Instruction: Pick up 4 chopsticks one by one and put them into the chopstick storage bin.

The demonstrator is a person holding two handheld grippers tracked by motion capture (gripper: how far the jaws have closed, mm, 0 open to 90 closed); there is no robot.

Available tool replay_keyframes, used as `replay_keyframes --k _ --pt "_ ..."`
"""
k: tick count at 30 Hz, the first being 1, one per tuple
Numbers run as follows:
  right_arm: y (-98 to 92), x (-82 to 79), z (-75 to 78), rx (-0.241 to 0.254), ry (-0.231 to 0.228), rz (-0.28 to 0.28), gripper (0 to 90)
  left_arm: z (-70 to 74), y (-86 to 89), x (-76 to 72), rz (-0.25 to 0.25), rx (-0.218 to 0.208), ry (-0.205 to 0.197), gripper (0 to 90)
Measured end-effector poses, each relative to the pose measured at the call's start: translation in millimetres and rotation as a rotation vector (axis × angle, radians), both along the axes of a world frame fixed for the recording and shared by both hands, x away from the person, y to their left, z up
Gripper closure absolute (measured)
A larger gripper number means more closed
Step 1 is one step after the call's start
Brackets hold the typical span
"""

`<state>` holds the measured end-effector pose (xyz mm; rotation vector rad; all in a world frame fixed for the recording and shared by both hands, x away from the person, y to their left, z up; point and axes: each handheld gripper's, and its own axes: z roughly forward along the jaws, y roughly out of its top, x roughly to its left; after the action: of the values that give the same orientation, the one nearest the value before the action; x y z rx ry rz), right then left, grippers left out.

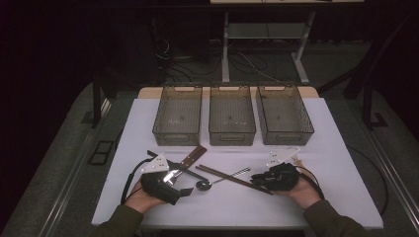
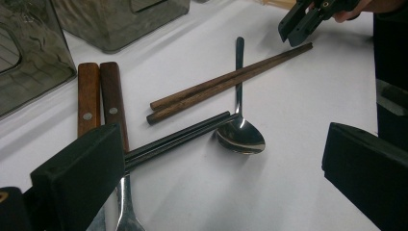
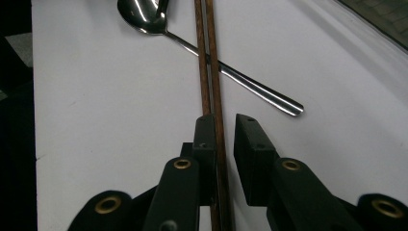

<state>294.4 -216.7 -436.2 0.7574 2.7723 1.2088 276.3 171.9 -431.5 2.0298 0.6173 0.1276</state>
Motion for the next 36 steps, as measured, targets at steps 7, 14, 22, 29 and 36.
replay_keyframes --k 7,14,22,29,36 --pt "2.8 5.8 -4.1 -0.012 0.016 0.017 80.4 -0.1 0.0 0.0 -0.002 0.0 0.0 0.3" --pt "3.9 5.0 -5.1 -0.027 0.018 0.024 81.2 0.1 -0.6 -0.9 -0.004 -0.002 -0.001 0.3" --pt "4.8 5.1 -6.4 -0.04 0.018 0.026 81.2 -0.4 -0.7 -0.4 -0.005 0.001 0.003 0.3" --pt "5.4 5.1 -7.7 -0.051 0.016 0.026 81.2 -0.5 -0.7 -0.3 -0.008 0.005 0.003 0.3" --pt "5.7 5.4 -9.2 -0.071 0.01 0.021 81.2 -0.5 -0.8 -0.2 -0.008 0.007 0.003 0.3"
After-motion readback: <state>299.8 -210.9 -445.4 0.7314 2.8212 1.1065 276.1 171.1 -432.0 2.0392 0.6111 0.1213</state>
